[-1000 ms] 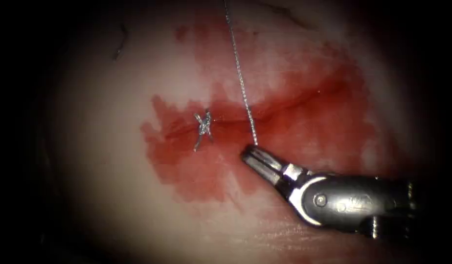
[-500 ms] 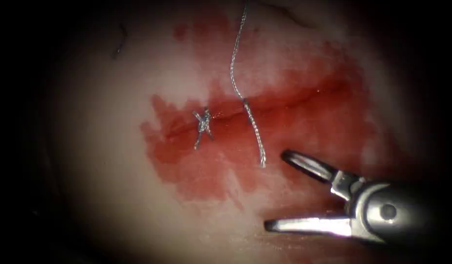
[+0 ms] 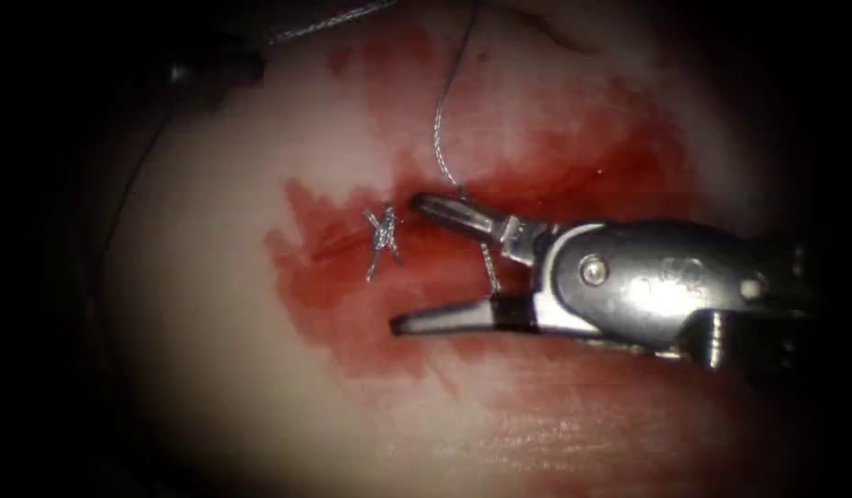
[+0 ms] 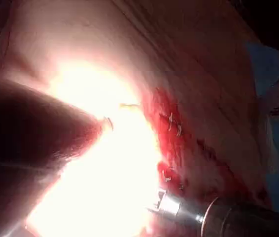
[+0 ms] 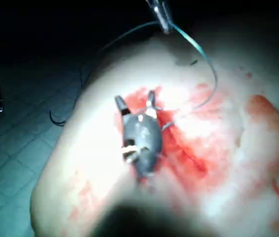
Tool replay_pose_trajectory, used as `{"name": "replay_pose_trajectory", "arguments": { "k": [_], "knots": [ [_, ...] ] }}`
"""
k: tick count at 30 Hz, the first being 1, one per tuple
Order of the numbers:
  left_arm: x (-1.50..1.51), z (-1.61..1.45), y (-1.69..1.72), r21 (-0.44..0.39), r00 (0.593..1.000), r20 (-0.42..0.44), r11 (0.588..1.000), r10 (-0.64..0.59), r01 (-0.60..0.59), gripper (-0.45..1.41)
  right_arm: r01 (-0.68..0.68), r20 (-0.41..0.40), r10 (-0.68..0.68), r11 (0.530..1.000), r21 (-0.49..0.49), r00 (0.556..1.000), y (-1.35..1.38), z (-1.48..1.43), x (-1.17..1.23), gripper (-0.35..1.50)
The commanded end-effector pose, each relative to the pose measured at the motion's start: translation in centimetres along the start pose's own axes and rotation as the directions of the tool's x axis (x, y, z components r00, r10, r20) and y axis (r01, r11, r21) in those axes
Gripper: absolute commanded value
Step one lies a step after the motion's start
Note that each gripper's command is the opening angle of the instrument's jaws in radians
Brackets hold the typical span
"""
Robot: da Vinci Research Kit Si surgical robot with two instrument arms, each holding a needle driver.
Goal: Wound Closure
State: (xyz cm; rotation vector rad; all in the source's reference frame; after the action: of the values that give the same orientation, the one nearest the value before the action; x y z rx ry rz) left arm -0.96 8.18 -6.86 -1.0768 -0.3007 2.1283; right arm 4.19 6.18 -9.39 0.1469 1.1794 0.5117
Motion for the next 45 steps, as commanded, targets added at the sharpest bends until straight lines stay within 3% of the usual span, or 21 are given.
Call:
{"name": "replay_pose_trajectory", "arguments": {
  "k": [1,6,15,19,20,25,28,32,36,45],
  "knots": [
    [0.01,0.05,-0.02,-0.001,1.0,0.0,1.0,0.0,0.0,-0.35,0.001,-0.003,-0.001,1.0,-0.009,1.0,0.11,0.14,-0.04,0.61],
    [-0.25,0.08,0.17,-0.004,1.0,0.011,1.0,-0.009,0.009,-0.35,0.014,-0.015,-0.015,0.999,-0.031,1.0,0.31,0.22,-0.14,0.46],
    [-0.53,0.62,0.55,-0.059,1.0,0.021,0.998,-0.022,0.023,-0.35,0.022,-0.082,-0.026,0.998,-0.053,0.996,0.63,0.48,0.01,0.24],
    [-0.58,0.86,0.56,-0.067,1.0,0.018,0.997,-0.023,0.024,-0.35,0.038,-0.13,-0.033,0.998,0.041,0.991,0.76,0.51,0.1,0.15],
    [-0.58,1.03,0.53,-0.076,1.0,0.01,0.997,-0.028,0.029,-0.35,0.031,-0.165,-0.01,0.991,0.128,0.986,0.79,0.51,0.14,0.12],
    [-0.58,1.29,0.44,-0.095,0.999,0.002,0.995,-0.036,0.036,-0.35,0.051,-0.215,0.008,0.963,0.263,0.976,0.87,0.5,0.2,0.12],
    [-0.6,1.47,0.31,-0.109,0.999,-0.006,0.993,-0.042,0.041,-0.35,0.073,-0.261,0.034,0.919,0.389,0.965,0.92,0.47,0.26,0.12],
    [-0.6,1.51,0.22,-0.118,0.999,-0.008,0.992,-0.046,0.045,-0.35,0.09,-0.285,0.051,0.883,0.46,0.957,0.95,0.43,0.32,0.12],
    [-0.6,1.52,0.05,-0.123,0.999,-0.007,0.991,-0.049,0.048,-0.35,0.154,-0.339,0.067,0.798,0.583,0.938,1.0,0.33,0.39,0.07],
    [-0.53,1.59,0.04,-0.121,0.998,-0.005,0.991,-0.059,0.058,-0.35,0.216,-0.289,-0.009,0.687,0.694,0.957,0.93,0.44,0.29,0.04]
  ]
}}
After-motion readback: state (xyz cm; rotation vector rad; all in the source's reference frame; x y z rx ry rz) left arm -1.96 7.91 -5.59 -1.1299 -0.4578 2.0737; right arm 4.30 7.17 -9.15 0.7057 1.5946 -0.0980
